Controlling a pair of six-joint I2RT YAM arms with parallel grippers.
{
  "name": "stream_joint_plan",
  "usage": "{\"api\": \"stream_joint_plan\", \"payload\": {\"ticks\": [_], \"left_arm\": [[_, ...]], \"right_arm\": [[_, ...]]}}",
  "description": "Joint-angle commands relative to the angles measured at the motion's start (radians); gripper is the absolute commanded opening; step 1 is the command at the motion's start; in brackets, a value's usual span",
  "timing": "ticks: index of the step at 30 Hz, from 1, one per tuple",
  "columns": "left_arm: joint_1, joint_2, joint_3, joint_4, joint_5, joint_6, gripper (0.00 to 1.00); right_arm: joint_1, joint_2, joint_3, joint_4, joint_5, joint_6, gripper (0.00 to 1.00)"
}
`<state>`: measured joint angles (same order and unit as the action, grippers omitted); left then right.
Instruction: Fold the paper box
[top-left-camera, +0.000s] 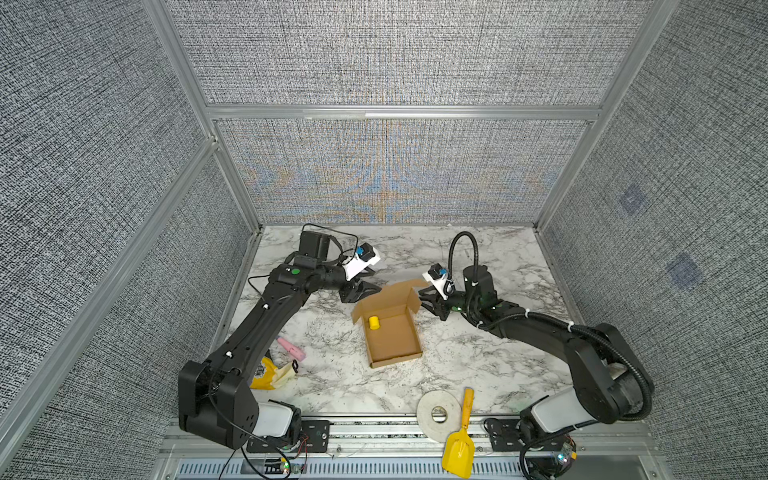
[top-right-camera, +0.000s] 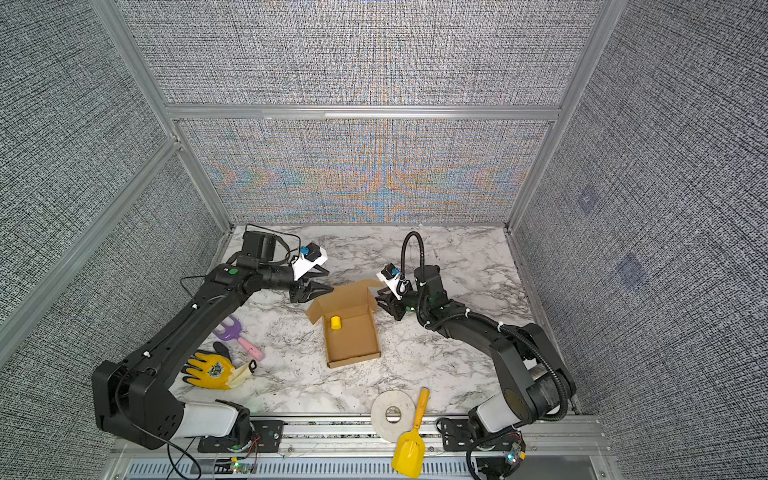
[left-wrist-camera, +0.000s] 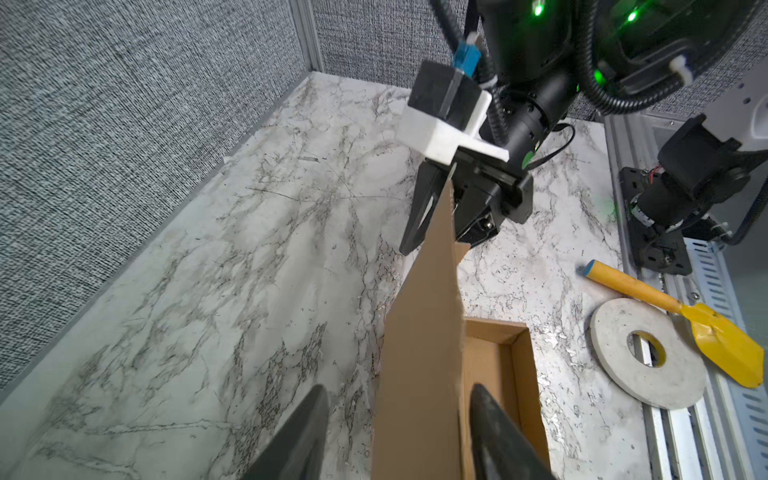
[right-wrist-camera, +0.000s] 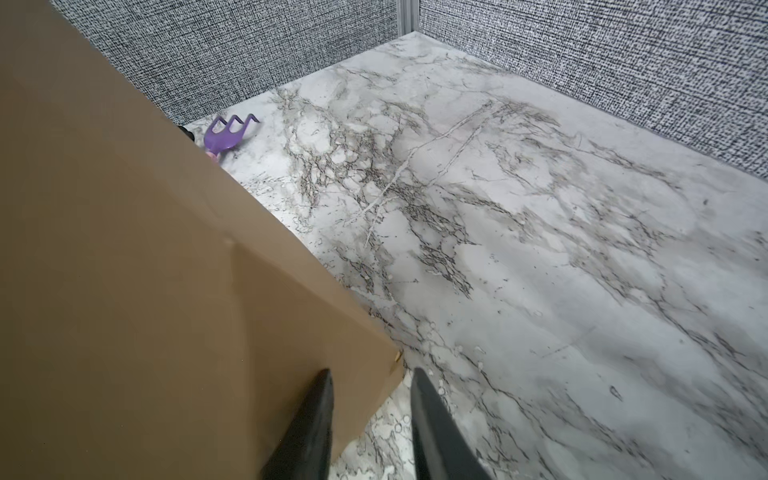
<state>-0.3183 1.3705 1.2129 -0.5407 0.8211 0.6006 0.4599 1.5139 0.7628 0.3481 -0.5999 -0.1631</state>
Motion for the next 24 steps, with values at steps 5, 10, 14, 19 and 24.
{"api": "stream_joint_plan", "payload": {"ticks": [5,10,14,19,24], "left_arm": [[0.142,-0.122,-0.044,-0.044,0.162,-0.008,0.99],[0.278,-0.249,-0.181,-0.091,0.195,0.052,0.99],[0.336,-0.297,-0.262,-0.082,0.117,0.121,0.97],[0.336,-0.278,-0.266,-0.074,-0.132,0.224,0.88],[0.340,-0.261,-0.354,0.040,-0.167,0.444,0.87]], "right_arm": [[0.010,-0.025,-0.017,0.051,-0.044,0.010,0.33],[0.010,-0.049,-0.040,0.073,-0.043,0.022,0.33],[0.009,-0.043,-0.052,0.087,-0.040,0.030,0.33],[0.008,-0.037,-0.054,0.090,-0.041,0.025,0.33],[0.005,-0.038,-0.061,0.095,-0.044,0.025,0.33]]}}
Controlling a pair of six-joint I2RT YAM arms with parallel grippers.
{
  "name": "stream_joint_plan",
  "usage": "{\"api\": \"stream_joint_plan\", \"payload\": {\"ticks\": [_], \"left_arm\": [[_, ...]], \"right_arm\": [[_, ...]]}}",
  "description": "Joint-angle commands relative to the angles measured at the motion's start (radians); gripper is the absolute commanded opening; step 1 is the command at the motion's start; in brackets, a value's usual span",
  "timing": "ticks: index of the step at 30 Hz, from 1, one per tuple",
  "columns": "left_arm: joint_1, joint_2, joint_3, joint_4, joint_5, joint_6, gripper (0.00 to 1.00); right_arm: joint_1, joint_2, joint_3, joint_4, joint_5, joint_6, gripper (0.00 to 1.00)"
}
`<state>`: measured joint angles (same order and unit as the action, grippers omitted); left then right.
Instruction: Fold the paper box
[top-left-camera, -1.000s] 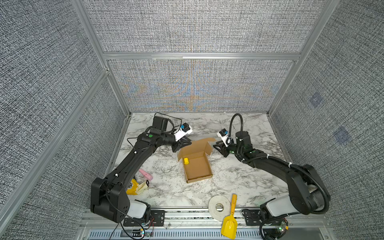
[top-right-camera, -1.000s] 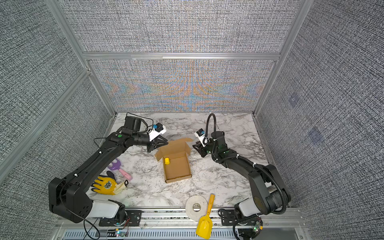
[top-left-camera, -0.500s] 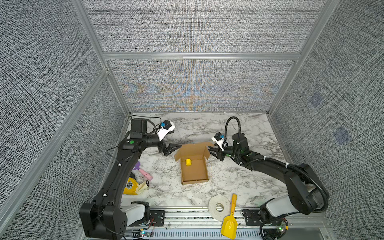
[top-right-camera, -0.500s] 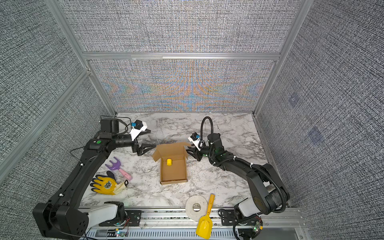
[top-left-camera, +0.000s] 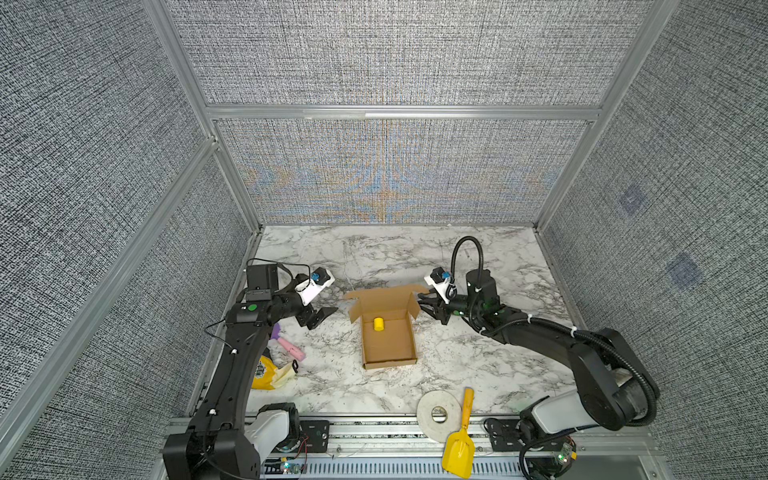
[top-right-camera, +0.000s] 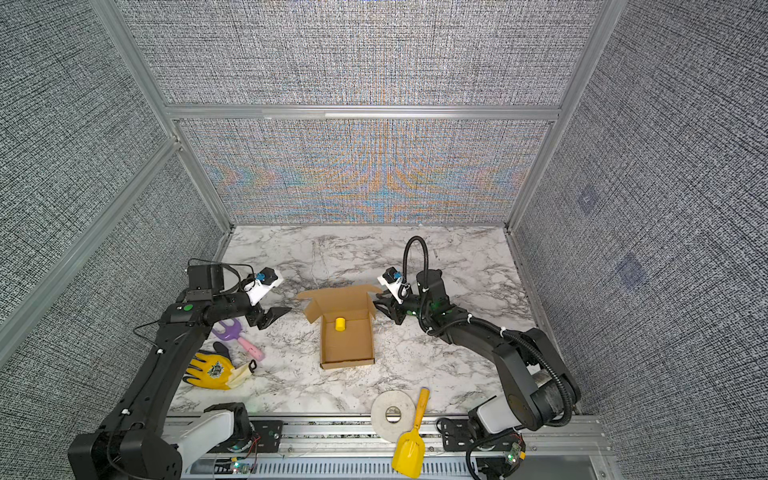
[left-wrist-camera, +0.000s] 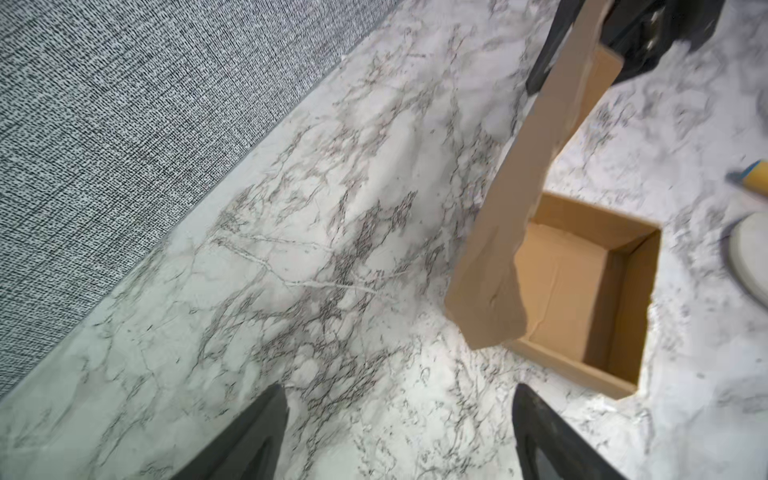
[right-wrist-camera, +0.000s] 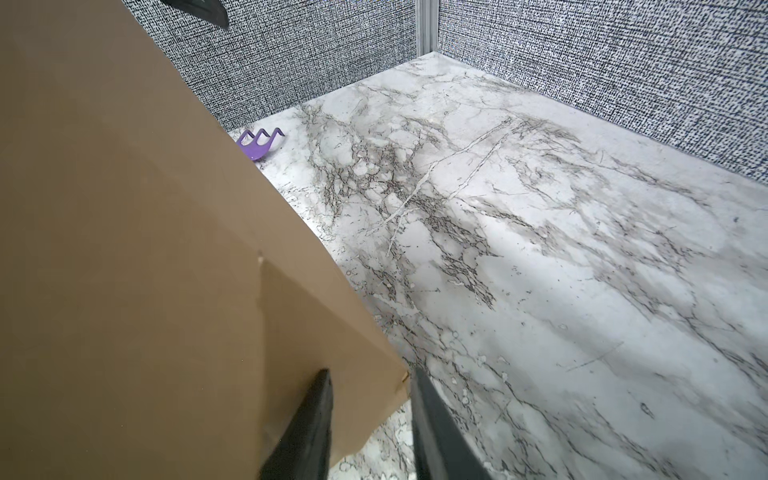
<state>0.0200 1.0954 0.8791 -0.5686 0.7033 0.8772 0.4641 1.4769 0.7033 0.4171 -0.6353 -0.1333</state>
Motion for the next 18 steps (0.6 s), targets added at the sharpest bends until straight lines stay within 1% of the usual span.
{"api": "stream_joint_plan", "payload": {"ticks": [1,2,4,5,6,7,8,9,11,18], "left_arm": [[0.001,0.031,-0.025,0.079,-0.034,0.201,0.86],[0.001,0.049,-0.028,0.091,-0.020,0.221,0.86],[0.001,0.078,-0.031,0.125,-0.012,0.222,0.85],[0.001,0.094,-0.030,0.120,0.008,0.261,0.85],[0.001,0.106,-0.028,0.100,0.046,0.327,0.85],[0.000,0.126,-0.031,0.058,0.108,0.415,0.85],[0.001,0.143,-0.034,0.025,0.166,0.460,0.85],[0.001,0.158,-0.035,0.008,0.208,0.472,0.85],[0.001,0.181,-0.037,0.031,0.272,0.418,0.85],[0.000,0.193,-0.112,0.155,0.364,0.318,0.82]], "right_arm": [[0.000,-0.003,-0.008,0.029,-0.009,-0.006,0.34],[0.000,-0.005,-0.015,0.035,-0.009,-0.006,0.33],[0.001,-0.009,-0.029,0.047,-0.004,0.001,0.33],[0.000,-0.011,-0.038,0.061,-0.001,0.010,0.33],[0.000,-0.012,-0.045,0.074,0.000,0.019,0.33],[0.001,-0.012,-0.051,0.088,0.001,0.029,0.33],[0.001,-0.013,-0.055,0.093,0.002,0.034,0.33],[0.002,-0.013,-0.056,0.096,0.002,0.039,0.33],[0.005,-0.017,-0.056,0.098,0.008,0.046,0.33],[0.030,-0.033,-0.073,0.113,0.025,0.070,0.33]]}}
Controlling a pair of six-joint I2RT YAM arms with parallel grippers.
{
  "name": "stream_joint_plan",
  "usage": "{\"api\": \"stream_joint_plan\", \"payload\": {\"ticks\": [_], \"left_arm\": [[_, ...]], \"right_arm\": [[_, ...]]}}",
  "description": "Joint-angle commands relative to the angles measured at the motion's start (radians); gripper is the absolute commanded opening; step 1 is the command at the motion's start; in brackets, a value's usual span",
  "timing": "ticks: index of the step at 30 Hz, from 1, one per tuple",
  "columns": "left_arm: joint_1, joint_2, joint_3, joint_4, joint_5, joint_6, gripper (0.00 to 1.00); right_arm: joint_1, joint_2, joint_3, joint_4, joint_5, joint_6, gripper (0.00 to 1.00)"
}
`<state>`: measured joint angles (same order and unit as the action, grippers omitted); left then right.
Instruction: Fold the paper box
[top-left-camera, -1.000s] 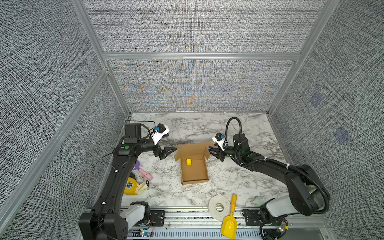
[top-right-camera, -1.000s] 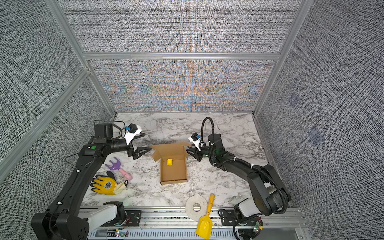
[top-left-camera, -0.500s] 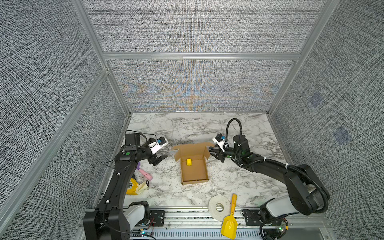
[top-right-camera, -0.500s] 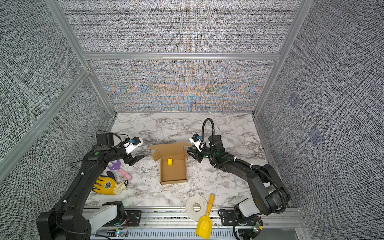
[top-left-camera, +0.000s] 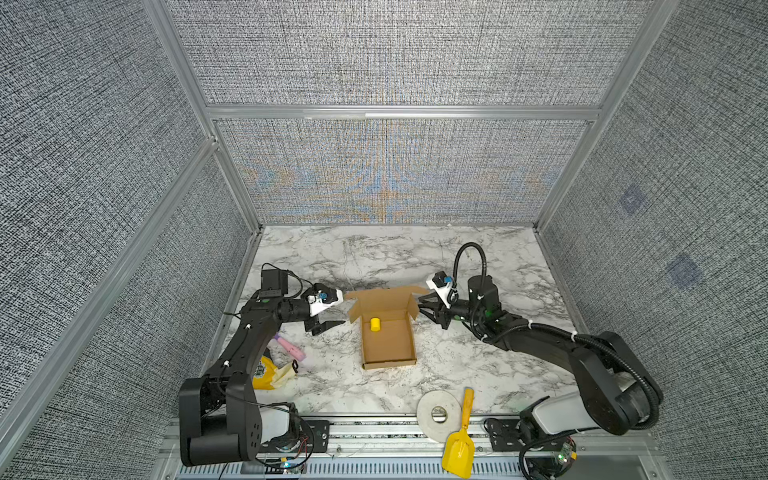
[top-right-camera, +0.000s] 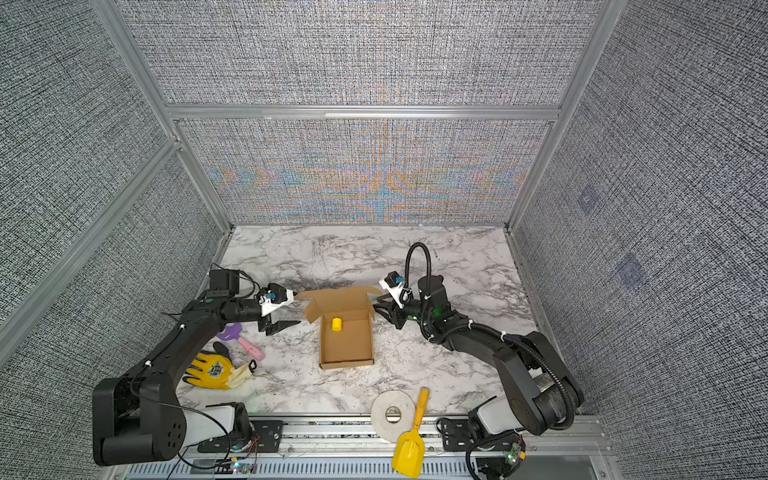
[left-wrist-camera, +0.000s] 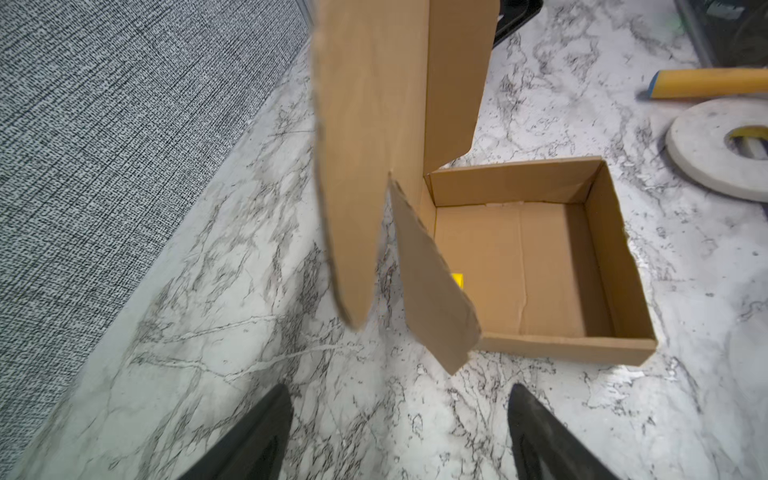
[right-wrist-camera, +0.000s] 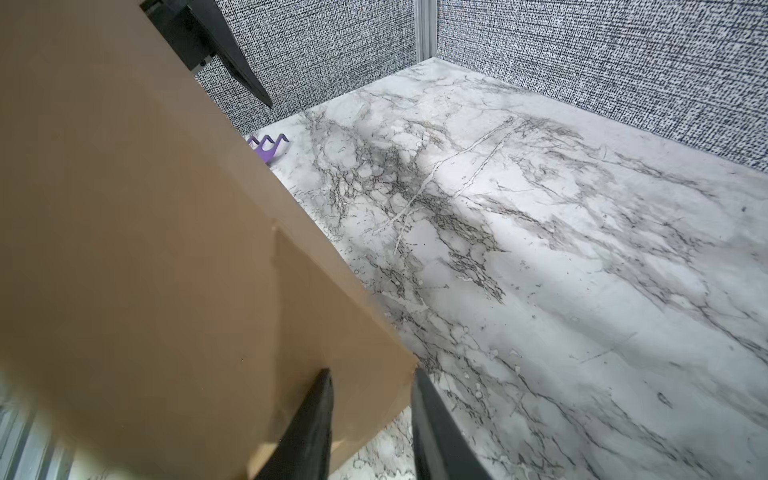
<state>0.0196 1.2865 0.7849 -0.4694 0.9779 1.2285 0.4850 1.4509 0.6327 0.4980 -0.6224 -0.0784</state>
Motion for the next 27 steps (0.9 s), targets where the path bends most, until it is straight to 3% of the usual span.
{"api": "stream_joint_plan", "payload": {"ticks": [1,6,10,12,15,17,22,27], "left_arm": [[-0.003,0.009,-0.026,0.072,0.099,-0.044,0.82],[-0.002,0.033,-0.028,0.095,0.113,-0.021,0.74],[0.000,0.050,0.065,-0.135,0.053,0.213,0.58],[0.000,0.062,0.122,-0.253,-0.008,0.319,0.43],[0.001,0.088,0.175,-0.305,-0.077,0.350,0.18],[0.000,0.108,0.182,-0.292,-0.089,0.392,0.16],[-0.001,0.169,0.186,-0.294,0.053,0.396,0.14],[-0.002,0.179,0.174,-0.370,0.120,0.480,0.13]], "right_arm": [[0.015,-0.009,-0.005,0.030,0.018,0.015,0.33],[0.022,-0.012,-0.029,0.048,0.030,0.025,0.33],[0.023,-0.006,-0.036,0.062,0.036,0.031,0.33],[0.022,-0.002,-0.031,0.058,0.035,0.032,0.33],[0.023,0.000,-0.027,0.061,0.036,0.039,0.33],[0.023,0.000,-0.022,0.061,0.036,0.039,0.33],[0.026,-0.003,-0.027,0.068,0.040,0.048,0.33],[0.035,-0.028,-0.050,0.062,0.048,0.054,0.33]]}}
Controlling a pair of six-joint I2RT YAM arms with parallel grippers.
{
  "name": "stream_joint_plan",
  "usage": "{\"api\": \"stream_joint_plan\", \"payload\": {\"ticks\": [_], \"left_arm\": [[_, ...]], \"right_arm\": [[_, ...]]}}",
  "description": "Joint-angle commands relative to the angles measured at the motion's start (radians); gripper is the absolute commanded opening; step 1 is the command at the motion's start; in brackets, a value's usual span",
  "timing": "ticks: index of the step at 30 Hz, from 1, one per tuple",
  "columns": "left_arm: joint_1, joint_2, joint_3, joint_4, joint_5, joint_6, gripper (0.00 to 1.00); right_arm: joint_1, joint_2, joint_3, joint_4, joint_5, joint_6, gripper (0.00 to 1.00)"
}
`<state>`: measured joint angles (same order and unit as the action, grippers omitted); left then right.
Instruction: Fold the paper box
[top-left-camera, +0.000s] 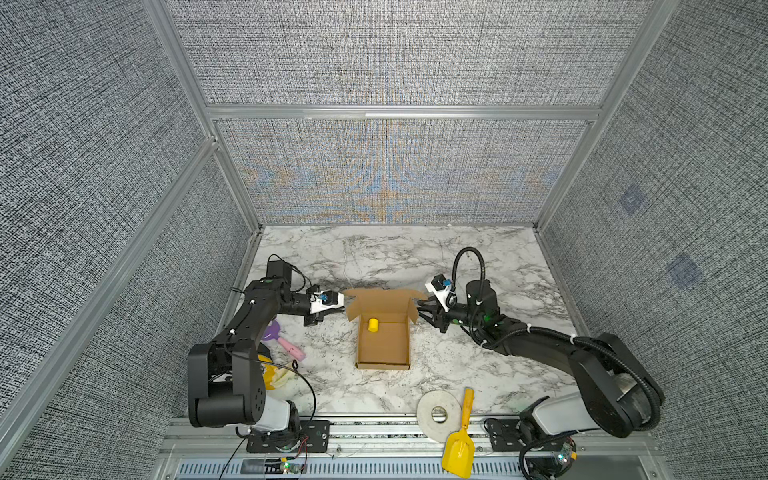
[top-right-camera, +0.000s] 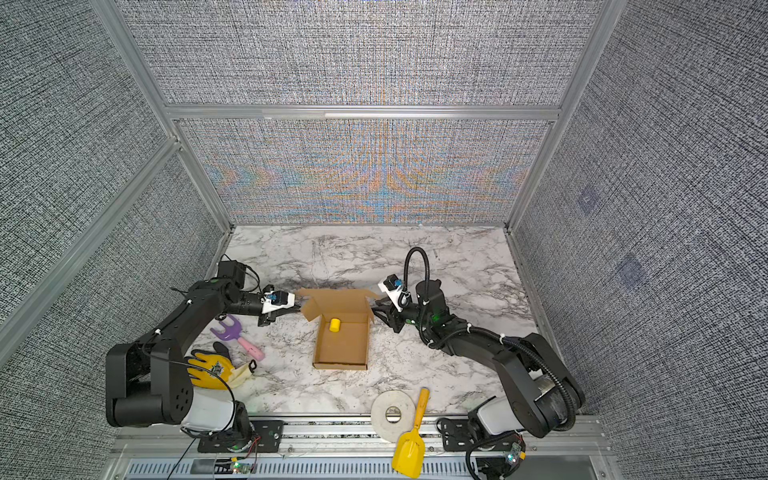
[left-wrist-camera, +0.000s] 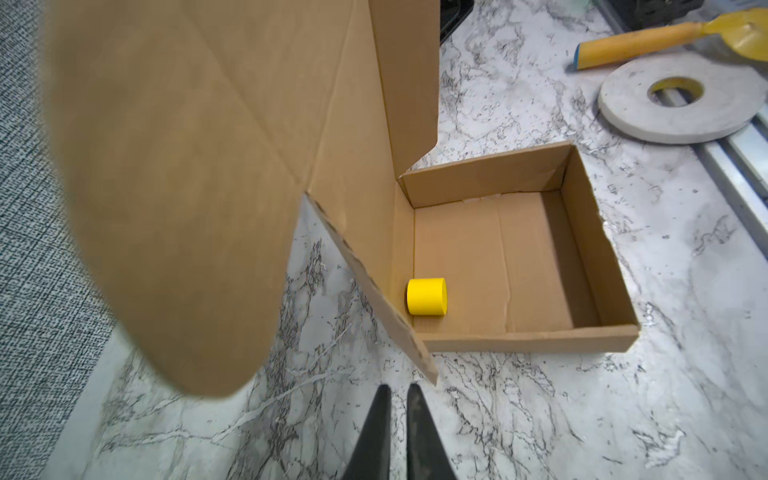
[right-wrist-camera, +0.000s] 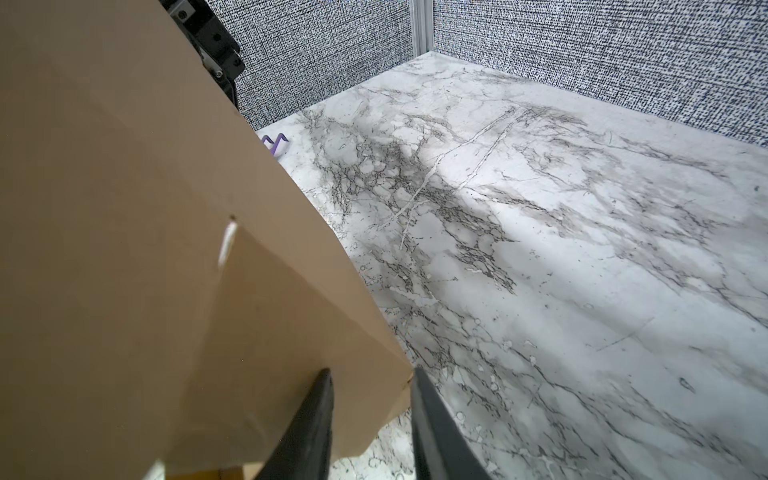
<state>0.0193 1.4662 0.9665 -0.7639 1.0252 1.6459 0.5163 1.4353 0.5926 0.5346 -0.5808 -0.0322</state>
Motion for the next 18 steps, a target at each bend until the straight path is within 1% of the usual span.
{"api": "stream_joint_plan", "payload": {"ticks": [1,3,6,8,15,18], "left_arm": [[-0.004,-0.005,-0.019,-0.083,0.085,0.077,0.12],[-0.009,-0.014,-0.041,-0.064,0.103,0.060,0.13],[-0.017,-0.024,-0.069,-0.006,0.117,0.000,0.12],[-0.027,-0.029,-0.085,0.022,0.119,-0.008,0.12],[-0.067,-0.069,-0.144,0.233,0.134,-0.235,0.12],[-0.094,-0.072,-0.147,0.271,0.134,-0.283,0.13]], "right_arm": [[0.005,-0.020,-0.019,0.025,0.010,0.009,0.33],[0.005,-0.040,-0.039,0.025,0.020,0.006,0.33],[0.005,-0.065,-0.067,0.023,0.036,0.004,0.33],[0.008,-0.072,-0.070,0.026,0.032,0.019,0.34],[0.051,-0.061,-0.050,0.035,0.039,0.022,0.33],[0.054,-0.045,-0.048,0.060,0.040,0.032,0.33]]}}
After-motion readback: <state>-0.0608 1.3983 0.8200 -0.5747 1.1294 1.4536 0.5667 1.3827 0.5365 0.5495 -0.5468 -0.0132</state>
